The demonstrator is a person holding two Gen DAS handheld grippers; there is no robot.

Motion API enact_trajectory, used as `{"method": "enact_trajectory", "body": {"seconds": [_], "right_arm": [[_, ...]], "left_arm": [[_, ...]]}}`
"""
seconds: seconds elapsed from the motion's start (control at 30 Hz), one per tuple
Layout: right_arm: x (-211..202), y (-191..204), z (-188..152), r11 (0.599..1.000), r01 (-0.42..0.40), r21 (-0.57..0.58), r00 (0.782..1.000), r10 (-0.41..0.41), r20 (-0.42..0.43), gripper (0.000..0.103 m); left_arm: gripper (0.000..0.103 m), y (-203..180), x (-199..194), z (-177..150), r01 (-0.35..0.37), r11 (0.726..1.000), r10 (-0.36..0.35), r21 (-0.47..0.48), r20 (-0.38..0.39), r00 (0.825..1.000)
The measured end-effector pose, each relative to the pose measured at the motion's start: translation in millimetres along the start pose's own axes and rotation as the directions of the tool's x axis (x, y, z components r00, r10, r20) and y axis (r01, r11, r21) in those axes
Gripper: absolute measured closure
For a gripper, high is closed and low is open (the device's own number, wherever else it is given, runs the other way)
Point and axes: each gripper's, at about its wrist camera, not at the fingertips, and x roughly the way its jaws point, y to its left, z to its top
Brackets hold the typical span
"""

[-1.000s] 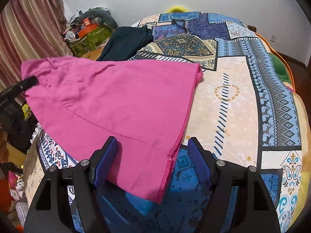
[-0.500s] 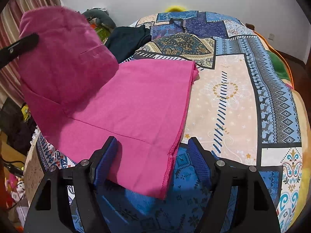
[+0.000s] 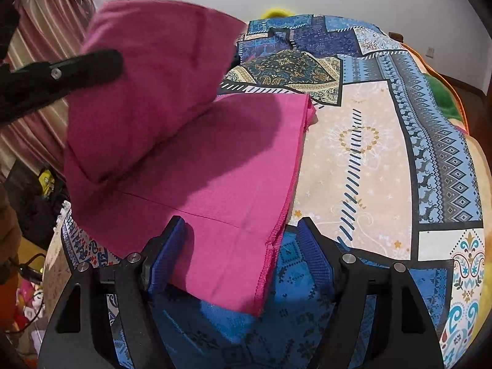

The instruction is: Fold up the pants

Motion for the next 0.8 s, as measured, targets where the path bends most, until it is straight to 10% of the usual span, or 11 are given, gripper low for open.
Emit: {"method": "enact_trajectory", "body": {"seconds": [0.43, 0.8], "right_arm": [[1, -1, -1, 1.0, -0.011, 0.007, 1.0, 0.011, 0.0, 0.032], [0, 1, -2, 1.0, -0.002, 0.0, 1.0, 0.002, 0.002, 0.032]], "left_arm": [[0.055, 3, 0, -5, 0.003, 1.0, -0.002, 0.01, -0.054, 0.999], [0.021, 56, 25, 45, -0.204, 0.975, 0.207, 0.091, -0.023, 0.978]]}}
